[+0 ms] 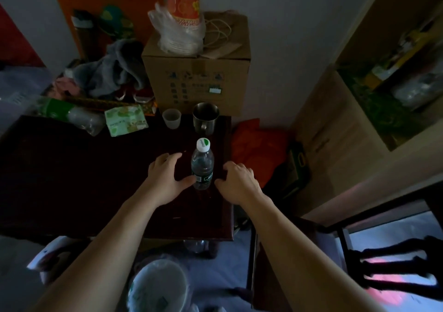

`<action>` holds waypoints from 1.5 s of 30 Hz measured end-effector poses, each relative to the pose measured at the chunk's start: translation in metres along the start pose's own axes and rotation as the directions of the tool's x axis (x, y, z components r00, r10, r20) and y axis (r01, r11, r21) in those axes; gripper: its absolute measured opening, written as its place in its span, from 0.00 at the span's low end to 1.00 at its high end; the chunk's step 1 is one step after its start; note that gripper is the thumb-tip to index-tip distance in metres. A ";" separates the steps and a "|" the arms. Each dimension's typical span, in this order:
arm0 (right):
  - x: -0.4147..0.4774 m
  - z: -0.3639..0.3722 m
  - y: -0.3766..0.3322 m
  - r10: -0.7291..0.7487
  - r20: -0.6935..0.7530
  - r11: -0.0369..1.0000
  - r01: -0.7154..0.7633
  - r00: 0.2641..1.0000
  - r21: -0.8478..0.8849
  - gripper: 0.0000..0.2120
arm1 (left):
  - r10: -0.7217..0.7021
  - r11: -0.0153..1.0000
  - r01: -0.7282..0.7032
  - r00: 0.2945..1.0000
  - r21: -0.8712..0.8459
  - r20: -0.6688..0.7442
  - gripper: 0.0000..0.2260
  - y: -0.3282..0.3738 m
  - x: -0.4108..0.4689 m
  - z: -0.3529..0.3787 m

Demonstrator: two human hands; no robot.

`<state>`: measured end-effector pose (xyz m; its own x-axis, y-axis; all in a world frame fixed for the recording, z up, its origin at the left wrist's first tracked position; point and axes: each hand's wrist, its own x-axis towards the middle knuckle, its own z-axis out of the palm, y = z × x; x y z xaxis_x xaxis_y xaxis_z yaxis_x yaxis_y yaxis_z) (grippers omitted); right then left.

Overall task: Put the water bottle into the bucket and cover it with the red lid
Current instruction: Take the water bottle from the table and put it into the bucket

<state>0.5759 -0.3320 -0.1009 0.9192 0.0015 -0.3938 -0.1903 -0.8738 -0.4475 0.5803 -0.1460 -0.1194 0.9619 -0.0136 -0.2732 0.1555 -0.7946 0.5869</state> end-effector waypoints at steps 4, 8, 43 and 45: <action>0.027 0.008 -0.007 0.025 -0.011 0.996 -0.024 1.000 0.086 0.29 | 0.032 0.995 -0.030 0.999 -0.091 0.018 0.38 -0.011 0.025 0.008; 0.054 0.020 -0.010 0.042 -0.010 0.979 -0.039 0.999 0.200 0.40 | 0.051 0.987 -0.044 0.998 -0.155 0.043 0.41 -0.020 0.048 0.014; 0.024 0.049 0.000 -0.070 -0.089 0.858 0.106 0.994 0.502 0.34 | 0.255 0.898 -0.188 0.960 -0.398 0.120 0.47 -0.037 0.015 0.018; 0.014 0.050 0.002 -0.076 -0.086 0.860 0.109 0.993 0.498 0.34 | 0.267 0.898 -0.210 0.959 -0.388 0.099 0.46 -0.034 0.002 0.019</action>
<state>0.5707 -0.3099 -0.1474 0.9571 0.0260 -0.2884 -0.2357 -0.5091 -0.8278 0.5730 -0.1301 -0.1542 0.9413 -0.2850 -0.1808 0.0252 -0.4749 0.8797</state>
